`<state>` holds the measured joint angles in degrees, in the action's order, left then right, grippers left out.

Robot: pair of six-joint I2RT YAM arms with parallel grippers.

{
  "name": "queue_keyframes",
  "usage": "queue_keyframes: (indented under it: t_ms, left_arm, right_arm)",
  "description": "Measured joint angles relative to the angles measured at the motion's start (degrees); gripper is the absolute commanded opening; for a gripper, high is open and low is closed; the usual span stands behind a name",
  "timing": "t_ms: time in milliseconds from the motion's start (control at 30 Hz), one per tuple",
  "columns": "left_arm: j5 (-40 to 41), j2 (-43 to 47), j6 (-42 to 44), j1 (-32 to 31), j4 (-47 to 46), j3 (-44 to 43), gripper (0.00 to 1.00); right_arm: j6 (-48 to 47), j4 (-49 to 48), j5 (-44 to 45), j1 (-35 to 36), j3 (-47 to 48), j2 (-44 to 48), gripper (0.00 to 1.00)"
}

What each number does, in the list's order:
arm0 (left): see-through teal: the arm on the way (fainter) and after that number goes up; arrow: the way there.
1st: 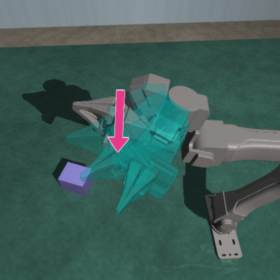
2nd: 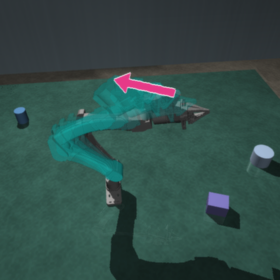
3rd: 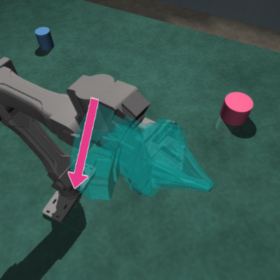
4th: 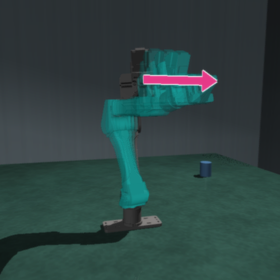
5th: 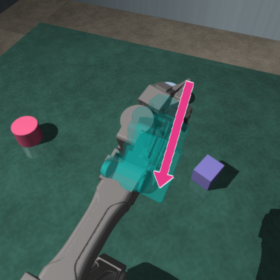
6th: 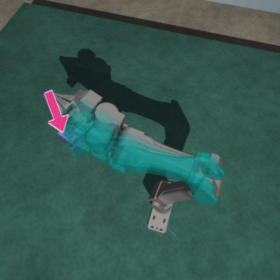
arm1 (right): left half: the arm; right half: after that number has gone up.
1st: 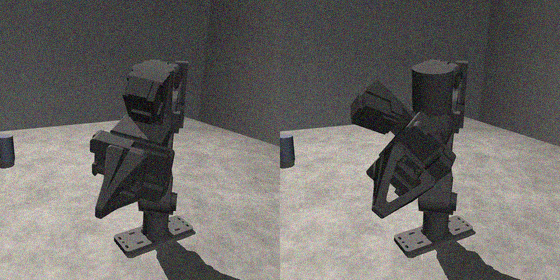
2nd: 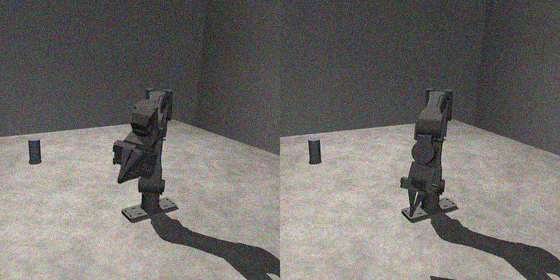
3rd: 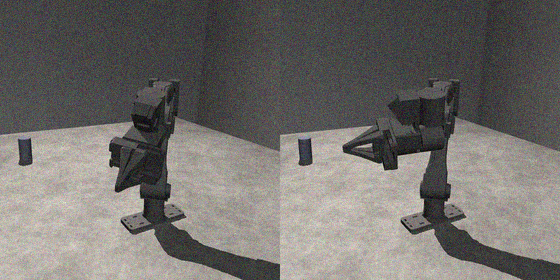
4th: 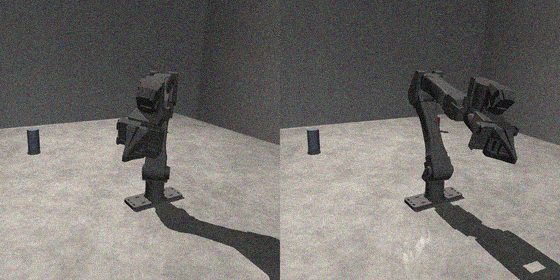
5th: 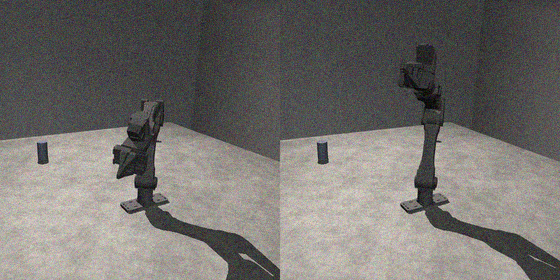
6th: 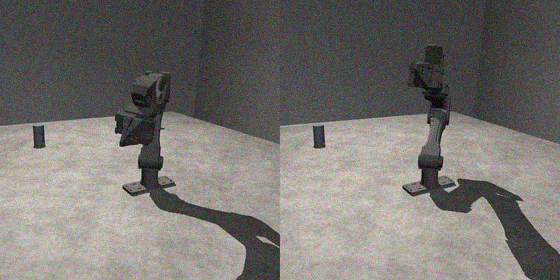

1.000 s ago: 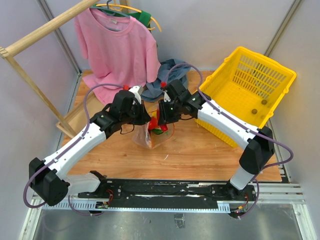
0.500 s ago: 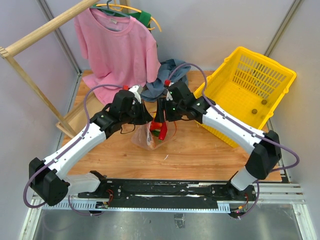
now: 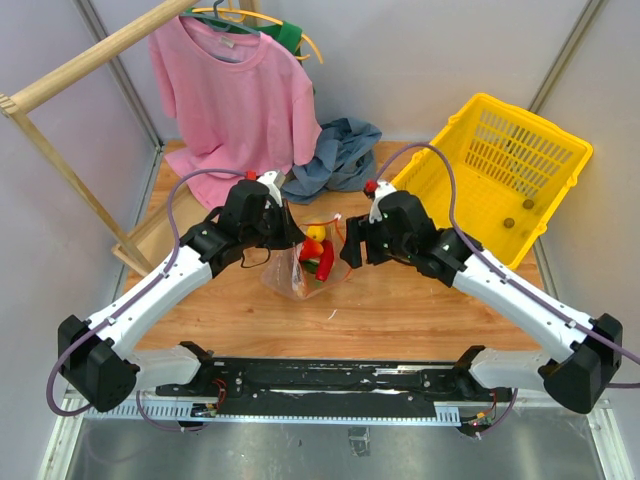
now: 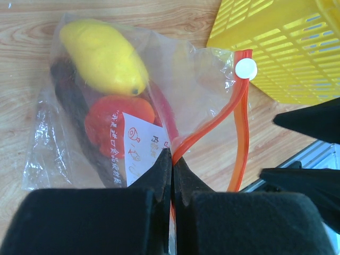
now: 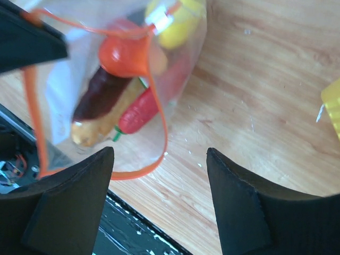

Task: Place the food in the zip-top bag and seal the zipper
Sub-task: Zip the zipper food storage bag at the center of the board.

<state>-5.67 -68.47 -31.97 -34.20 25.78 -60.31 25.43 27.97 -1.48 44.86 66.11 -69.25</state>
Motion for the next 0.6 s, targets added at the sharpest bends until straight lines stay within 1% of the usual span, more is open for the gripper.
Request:
queue_keyframes:
  t_ms: [100, 200, 333, 367, 467, 600]
  left_arm:
    - [0.0, 0.0, 0.0, 0.0, 0.0, 0.0, 0.00]
    - [0.0, 0.0, 0.0, 0.0, 0.0, 0.0, 0.00]
    - [0.0, 0.0, 0.0, 0.0, 0.0, 0.0, 0.00]
    - [0.0, 0.0, 0.0, 0.0, 0.0, 0.0, 0.00]
    - [0.0, 0.0, 0.0, 0.0, 0.0, 0.0, 0.00]
    - [0.0, 0.0, 0.0, 0.0, 0.0, 0.0, 0.00]
  right_arm:
    - [0.5, -2.0, 0.0, 0.0, -5.0, -0.1, 0.67]
    - [1.5, -3.4, 0.0, 0.0, -7.3, -0.5, 0.62]
    - [3.0, -6.9, -0.2, 0.0, -7.6, -1.7, 0.39]
    - [3.3, -7.8, -0.5, 0.0, -7.6, -2.2, 0.35]
    - [3.8, -9.3, -1.6, 0.0, -7.6, -3.7, 0.28]
    - [3.5, -9.6, -3.1, 0.0, -7.2, -5.8, 0.14]
